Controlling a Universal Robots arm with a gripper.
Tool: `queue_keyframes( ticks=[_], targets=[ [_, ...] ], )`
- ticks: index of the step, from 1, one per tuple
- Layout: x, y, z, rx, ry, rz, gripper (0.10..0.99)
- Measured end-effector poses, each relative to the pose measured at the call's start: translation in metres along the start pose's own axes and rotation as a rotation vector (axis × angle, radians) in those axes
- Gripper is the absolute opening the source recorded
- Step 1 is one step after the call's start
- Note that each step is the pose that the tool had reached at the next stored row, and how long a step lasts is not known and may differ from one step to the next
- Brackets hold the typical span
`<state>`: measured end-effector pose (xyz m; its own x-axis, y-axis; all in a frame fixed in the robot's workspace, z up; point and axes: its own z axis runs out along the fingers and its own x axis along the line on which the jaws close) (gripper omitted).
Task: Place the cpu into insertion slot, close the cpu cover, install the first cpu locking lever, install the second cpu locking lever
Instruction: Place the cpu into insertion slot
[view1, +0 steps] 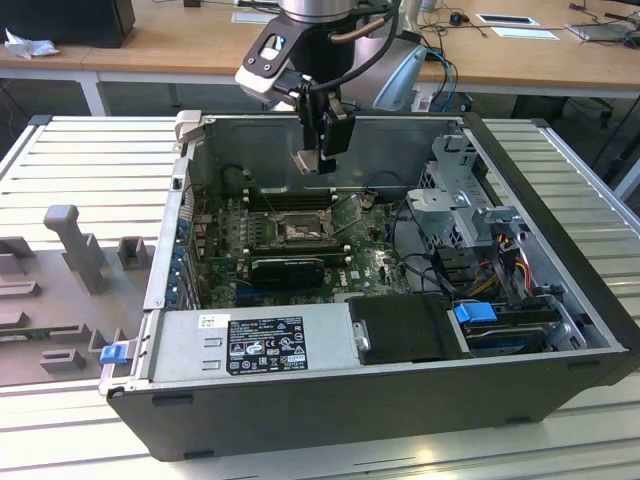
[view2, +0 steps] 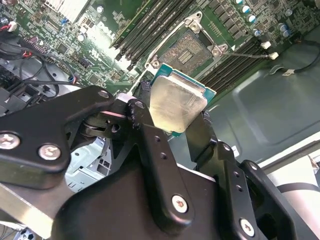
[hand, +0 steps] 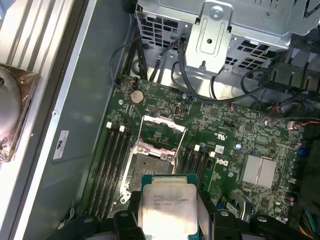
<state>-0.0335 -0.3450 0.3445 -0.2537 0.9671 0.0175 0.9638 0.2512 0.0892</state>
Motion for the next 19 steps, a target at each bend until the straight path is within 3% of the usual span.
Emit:
queue_keyframes(
  ticks=[10,19],
  targets=[
    [-0.0001,-0.0003,0.0036,0.0,-0.0016,0.019,0.525],
    [-0.0001,-0.0021,0.0152,-0.001,-0.0048,0.053,0.525]
  ],
)
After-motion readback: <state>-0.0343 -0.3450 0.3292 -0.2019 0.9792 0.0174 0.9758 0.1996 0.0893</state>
